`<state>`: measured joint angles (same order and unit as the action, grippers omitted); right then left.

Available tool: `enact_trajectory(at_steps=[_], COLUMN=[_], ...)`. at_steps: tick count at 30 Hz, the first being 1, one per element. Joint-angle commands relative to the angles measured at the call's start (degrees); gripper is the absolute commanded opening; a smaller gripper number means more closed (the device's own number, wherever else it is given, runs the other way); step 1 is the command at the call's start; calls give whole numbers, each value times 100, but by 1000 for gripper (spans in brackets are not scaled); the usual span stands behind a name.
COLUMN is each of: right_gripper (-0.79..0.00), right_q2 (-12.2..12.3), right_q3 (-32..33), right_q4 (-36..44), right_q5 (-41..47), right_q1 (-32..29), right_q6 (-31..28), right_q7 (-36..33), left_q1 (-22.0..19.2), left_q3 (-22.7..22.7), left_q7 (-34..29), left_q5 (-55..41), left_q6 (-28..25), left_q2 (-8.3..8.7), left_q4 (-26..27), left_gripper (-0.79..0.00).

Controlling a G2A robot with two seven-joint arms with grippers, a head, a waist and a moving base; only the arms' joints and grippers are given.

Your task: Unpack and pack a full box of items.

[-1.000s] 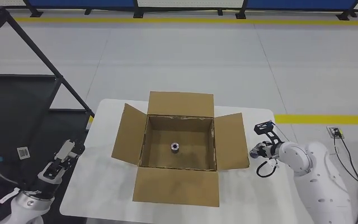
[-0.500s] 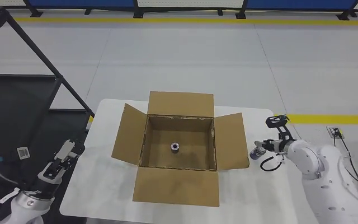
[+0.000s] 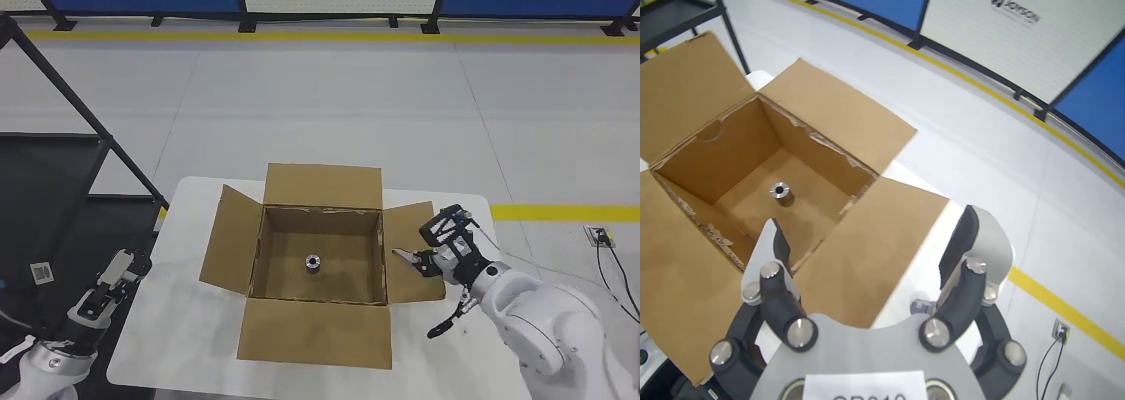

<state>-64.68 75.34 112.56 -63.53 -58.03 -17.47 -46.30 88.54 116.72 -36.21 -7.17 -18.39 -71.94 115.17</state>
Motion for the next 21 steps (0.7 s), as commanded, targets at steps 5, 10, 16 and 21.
enact_trajectory(at_steps=[5, 10, 16, 21], right_gripper=[0, 0, 0, 0], right_q2=[-419, -978, -1760, -2308], right_q3=[-2061, -3394, -4458, -4897], right_q4=[-1998, -3922, -5963, -7120], right_q5=[478, 1123, 1705, 2019], right_q1=[2073, 3335, 4152, 4411], right_q6=[-143, -270, -338, -555], right_q7=[-577, -516, -22, 392], left_q1=[0, 0, 0, 0], left_q3=[0, 0, 0, 0], left_q7=[0, 0, 0, 0], left_q5=[0, 0, 0, 0], left_q6=[0, 0, 0, 0], left_q2=[0, 0, 0, 0], left_q4=[0, 0, 0, 0], left_gripper=[0, 0, 0, 0])
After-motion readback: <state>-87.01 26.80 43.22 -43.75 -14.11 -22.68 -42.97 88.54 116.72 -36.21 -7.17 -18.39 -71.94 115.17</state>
